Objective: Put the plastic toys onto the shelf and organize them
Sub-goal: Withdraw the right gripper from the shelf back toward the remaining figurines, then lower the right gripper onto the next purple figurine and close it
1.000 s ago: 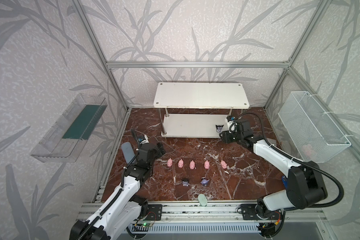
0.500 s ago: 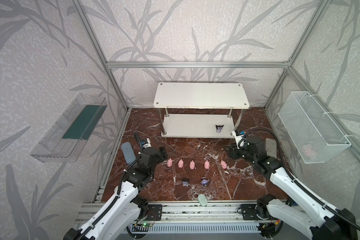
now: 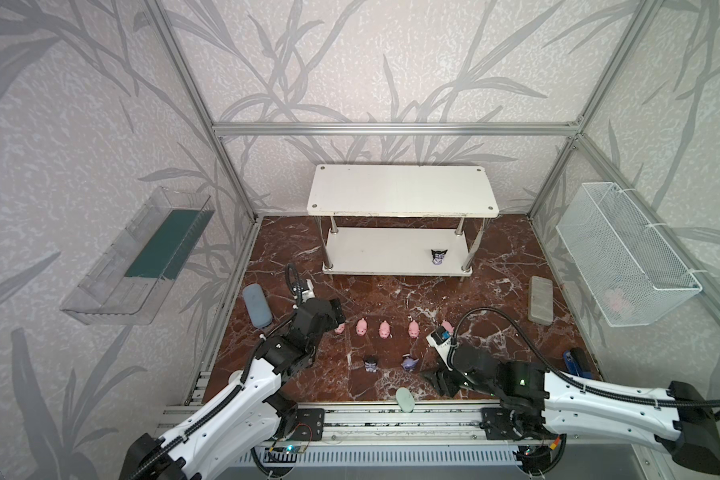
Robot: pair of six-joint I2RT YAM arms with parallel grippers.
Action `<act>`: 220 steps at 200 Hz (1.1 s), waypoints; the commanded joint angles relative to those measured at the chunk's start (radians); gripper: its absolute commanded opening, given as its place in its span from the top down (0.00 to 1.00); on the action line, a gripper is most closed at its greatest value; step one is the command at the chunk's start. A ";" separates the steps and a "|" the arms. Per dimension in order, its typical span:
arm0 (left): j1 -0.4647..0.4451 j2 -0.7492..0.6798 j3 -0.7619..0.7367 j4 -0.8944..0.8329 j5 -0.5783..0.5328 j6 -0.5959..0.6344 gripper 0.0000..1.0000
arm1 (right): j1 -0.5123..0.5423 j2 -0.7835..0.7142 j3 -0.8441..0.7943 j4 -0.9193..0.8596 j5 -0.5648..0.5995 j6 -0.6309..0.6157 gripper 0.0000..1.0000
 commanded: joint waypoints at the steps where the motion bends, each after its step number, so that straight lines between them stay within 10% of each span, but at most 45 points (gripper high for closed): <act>1: -0.006 -0.008 -0.001 0.010 -0.042 -0.007 0.11 | 0.060 0.049 0.006 0.051 0.116 0.076 0.28; 95: -0.010 -0.061 -0.032 0.022 -0.051 0.001 0.11 | 0.101 0.450 0.149 0.165 0.092 0.163 0.23; 220: -0.011 -0.062 -0.047 0.028 -0.063 -0.003 0.11 | 0.101 0.550 0.179 0.182 0.193 0.210 0.34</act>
